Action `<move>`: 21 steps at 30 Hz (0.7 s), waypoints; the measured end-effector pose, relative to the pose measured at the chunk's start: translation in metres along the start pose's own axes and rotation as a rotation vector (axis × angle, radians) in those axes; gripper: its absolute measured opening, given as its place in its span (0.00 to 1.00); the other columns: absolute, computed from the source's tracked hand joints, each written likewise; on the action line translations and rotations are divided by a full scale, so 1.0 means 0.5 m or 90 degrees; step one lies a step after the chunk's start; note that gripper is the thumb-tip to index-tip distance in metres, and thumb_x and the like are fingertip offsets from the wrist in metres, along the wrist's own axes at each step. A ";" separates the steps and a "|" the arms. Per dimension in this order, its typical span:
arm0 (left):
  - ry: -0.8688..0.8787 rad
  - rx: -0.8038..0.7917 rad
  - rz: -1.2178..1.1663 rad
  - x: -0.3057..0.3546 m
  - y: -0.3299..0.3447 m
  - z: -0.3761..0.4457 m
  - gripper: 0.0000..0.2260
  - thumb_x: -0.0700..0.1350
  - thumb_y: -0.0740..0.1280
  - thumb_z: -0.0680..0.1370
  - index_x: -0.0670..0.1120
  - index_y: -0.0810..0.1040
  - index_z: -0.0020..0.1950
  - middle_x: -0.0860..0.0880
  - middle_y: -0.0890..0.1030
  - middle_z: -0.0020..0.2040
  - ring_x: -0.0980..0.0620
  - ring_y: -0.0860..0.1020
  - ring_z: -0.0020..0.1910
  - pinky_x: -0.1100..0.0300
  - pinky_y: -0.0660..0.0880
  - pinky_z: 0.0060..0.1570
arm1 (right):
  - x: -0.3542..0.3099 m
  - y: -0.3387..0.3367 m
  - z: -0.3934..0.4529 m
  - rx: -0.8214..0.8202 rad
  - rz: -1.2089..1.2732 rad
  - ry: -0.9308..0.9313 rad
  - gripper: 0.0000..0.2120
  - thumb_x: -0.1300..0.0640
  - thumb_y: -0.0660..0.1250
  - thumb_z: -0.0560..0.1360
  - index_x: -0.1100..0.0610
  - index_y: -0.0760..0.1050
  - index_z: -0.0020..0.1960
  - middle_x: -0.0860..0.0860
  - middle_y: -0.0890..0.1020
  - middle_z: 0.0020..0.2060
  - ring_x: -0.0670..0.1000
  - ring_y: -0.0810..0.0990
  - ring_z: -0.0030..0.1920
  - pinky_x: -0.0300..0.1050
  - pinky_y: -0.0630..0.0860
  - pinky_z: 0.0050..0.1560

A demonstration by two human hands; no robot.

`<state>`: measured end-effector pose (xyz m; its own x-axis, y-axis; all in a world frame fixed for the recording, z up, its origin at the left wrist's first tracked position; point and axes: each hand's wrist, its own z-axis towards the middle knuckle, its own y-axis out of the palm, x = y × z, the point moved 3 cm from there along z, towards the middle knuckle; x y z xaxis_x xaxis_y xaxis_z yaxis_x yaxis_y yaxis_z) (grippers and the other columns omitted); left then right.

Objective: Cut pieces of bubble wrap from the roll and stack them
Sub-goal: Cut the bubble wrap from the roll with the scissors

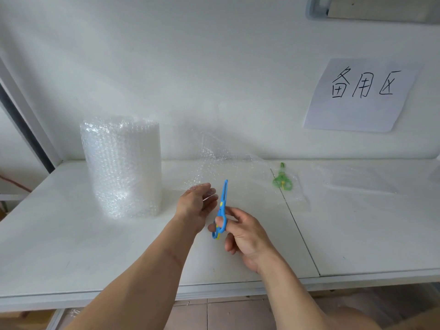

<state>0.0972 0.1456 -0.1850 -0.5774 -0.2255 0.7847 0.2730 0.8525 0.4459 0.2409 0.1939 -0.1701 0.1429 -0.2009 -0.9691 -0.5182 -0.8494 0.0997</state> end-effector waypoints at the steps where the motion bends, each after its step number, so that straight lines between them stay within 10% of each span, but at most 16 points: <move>1: 0.003 -0.001 -0.005 0.001 -0.002 0.000 0.02 0.39 0.68 0.77 0.42 0.77 0.48 0.44 0.81 0.41 0.46 0.80 0.40 0.57 0.77 0.41 | 0.002 -0.003 -0.004 0.002 0.023 0.012 0.12 0.56 0.70 0.75 0.55 0.77 0.58 0.56 0.86 0.41 0.48 0.71 0.22 0.38 0.66 0.24; 21: 0.003 0.025 -0.009 0.000 0.006 -0.008 0.02 0.39 0.70 0.76 0.41 0.79 0.46 0.45 0.80 0.39 0.48 0.77 0.39 0.59 0.76 0.41 | -0.010 0.006 0.009 -0.035 0.070 0.131 0.16 0.43 0.73 0.70 0.55 0.78 0.48 0.58 0.82 0.39 0.47 0.74 0.25 0.38 0.71 0.25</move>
<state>0.1010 0.1463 -0.1820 -0.5774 -0.2392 0.7806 0.2341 0.8675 0.4389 0.2350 0.1946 -0.1658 0.2601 -0.3833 -0.8862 -0.4937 -0.8416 0.2191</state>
